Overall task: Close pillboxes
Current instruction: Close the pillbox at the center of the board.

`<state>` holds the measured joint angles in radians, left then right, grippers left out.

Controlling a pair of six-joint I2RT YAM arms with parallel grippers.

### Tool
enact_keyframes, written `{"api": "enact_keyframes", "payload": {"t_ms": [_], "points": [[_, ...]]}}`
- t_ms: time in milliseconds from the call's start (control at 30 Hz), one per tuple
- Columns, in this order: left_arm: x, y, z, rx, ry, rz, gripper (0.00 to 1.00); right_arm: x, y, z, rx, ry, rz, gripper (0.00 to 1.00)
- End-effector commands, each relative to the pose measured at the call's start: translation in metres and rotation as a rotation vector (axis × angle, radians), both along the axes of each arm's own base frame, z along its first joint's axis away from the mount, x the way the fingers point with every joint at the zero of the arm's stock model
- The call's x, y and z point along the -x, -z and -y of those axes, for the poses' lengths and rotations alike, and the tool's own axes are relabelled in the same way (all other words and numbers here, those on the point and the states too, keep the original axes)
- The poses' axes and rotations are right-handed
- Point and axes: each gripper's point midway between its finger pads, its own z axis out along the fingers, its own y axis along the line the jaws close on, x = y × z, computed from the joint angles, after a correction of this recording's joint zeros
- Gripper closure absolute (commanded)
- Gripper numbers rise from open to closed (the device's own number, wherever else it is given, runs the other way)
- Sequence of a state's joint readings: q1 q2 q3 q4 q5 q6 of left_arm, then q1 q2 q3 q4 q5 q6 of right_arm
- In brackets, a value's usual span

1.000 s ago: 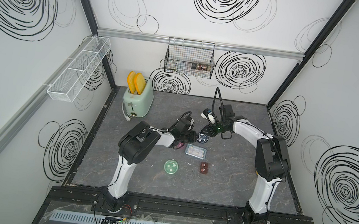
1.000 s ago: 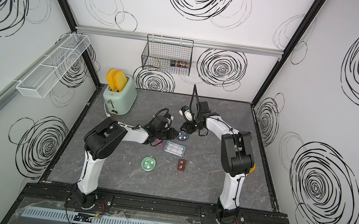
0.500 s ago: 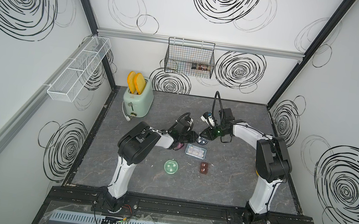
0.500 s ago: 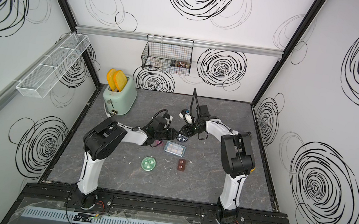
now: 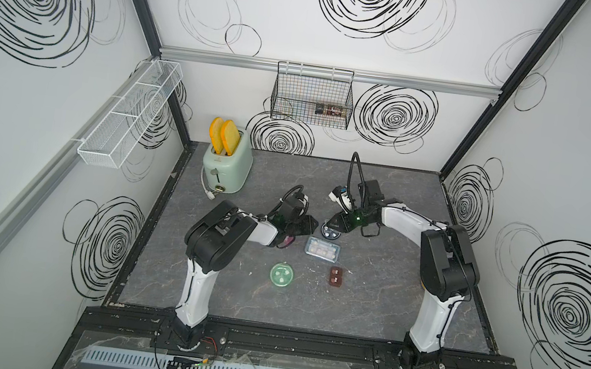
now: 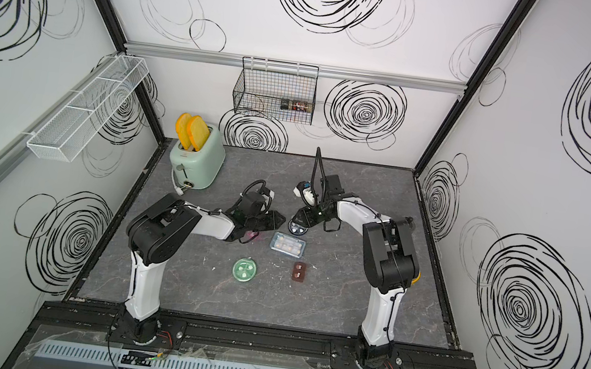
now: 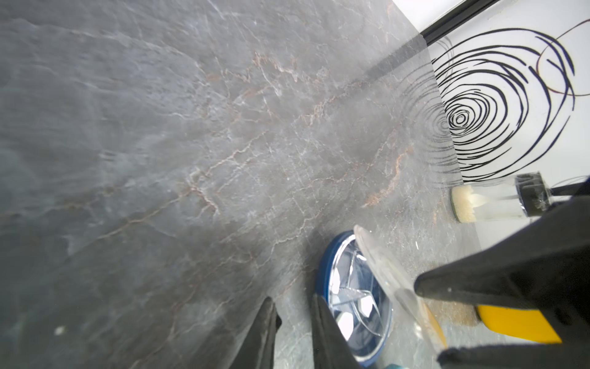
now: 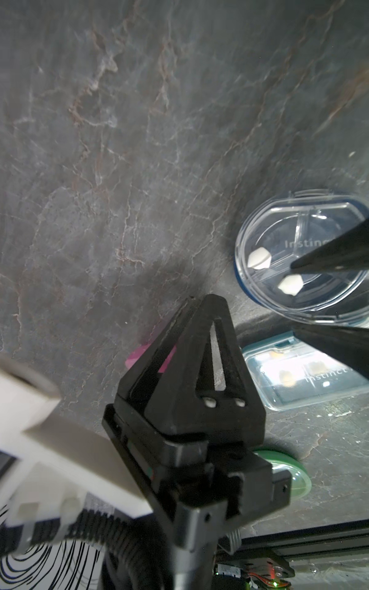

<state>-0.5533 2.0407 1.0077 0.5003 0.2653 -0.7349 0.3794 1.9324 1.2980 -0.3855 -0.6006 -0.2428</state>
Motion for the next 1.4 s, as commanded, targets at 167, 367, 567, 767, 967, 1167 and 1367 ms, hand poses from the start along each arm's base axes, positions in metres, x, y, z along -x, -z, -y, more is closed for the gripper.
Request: {"api": "enact_keyframes", "payload": {"t_ms": [167,367,567,767,967,1167,1367], "points": [[-0.001,-0.009,-0.009,0.025,-0.023,0.007,0.74,0.015,0.020,-0.007,0.002,-0.016,-0.070,0.65],[0.000,-0.014,-0.010,0.039,-0.021,0.014,0.74,0.019,0.028,-0.007,0.028,-0.014,-0.086,0.64],[0.004,-0.021,-0.003,0.057,-0.001,0.024,0.74,0.022,0.034,-0.007,0.041,-0.001,-0.095,0.66],[0.014,-0.023,0.009,0.040,0.046,0.029,0.73,0.027,0.048,-0.001,0.098,0.016,-0.115,0.67],[0.023,-0.015,0.017,0.022,0.077,0.013,0.71,0.025,0.057,0.009,0.160,0.075,-0.136,0.69],[0.029,-0.009,0.021,-0.015,0.090,0.007,0.70,0.029,0.068,0.022,0.229,0.133,-0.160,0.72],[0.027,-0.022,0.016,0.007,0.065,0.039,0.71,0.022,0.054,0.017,0.176,0.144,-0.133,0.73]]}}
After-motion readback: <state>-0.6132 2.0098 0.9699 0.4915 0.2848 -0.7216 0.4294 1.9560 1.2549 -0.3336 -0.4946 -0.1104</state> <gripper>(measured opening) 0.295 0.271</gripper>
